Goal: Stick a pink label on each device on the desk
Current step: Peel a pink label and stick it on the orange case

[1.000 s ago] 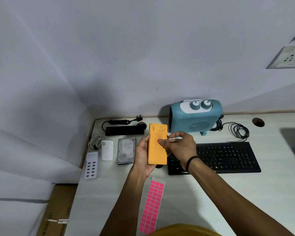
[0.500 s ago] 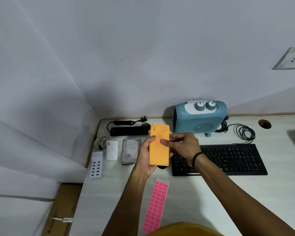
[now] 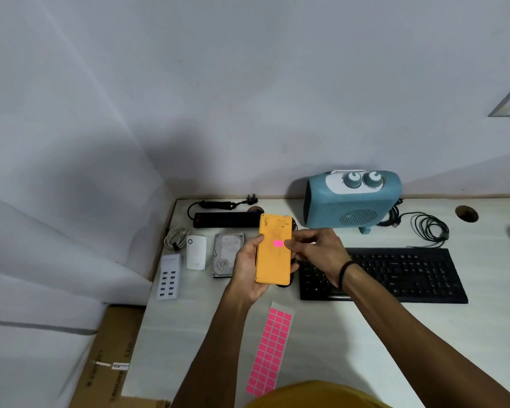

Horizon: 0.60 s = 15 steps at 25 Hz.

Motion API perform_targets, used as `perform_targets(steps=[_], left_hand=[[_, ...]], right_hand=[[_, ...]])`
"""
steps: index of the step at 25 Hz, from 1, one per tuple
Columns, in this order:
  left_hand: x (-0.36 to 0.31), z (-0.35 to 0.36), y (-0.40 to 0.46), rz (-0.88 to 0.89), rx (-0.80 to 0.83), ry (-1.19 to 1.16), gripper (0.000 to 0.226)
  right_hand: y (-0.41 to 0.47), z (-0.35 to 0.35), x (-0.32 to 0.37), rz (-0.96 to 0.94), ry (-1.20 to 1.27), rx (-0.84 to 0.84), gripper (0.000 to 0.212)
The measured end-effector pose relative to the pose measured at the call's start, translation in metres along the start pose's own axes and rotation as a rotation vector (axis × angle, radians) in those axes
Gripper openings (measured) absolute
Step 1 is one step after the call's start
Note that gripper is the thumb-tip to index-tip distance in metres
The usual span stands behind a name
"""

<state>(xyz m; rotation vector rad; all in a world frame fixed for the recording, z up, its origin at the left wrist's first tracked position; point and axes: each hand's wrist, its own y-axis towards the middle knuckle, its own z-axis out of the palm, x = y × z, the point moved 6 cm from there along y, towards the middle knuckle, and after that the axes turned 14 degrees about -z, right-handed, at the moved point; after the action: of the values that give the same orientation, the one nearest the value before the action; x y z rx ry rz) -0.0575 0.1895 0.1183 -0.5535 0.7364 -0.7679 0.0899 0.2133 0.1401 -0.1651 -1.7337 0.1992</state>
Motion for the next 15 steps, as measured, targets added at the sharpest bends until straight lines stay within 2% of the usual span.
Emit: perform_targets(steps=[4, 6, 8, 12, 15], left_hand=[[0.014, -0.03, 0.006, -0.048, -0.057, -0.06, 0.043], [0.025, -0.05, 0.01, -0.066, -0.078, -0.012, 0.04], [0.029, -0.072, 0.016, -0.066, -0.172, 0.111, 0.04], [0.023, -0.114, 0.035, -0.037, -0.626, 0.345, 0.076], [-0.001, -0.12, 0.053, 0.062, -0.937, 0.669, 0.084]], right_hand=[[0.003, 0.018, -0.032, 0.026, -0.093, 0.076, 0.026], [0.0, 0.029, -0.049, 0.064, -0.142, 0.115, 0.025], [0.001, 0.041, -0.069, 0.108, -0.177, 0.199, 0.029], [0.004, 0.059, -0.09, 0.144, -0.264, 0.339, 0.034], [0.015, 0.064, -0.102, 0.189, -0.318, 0.358, 0.037]])
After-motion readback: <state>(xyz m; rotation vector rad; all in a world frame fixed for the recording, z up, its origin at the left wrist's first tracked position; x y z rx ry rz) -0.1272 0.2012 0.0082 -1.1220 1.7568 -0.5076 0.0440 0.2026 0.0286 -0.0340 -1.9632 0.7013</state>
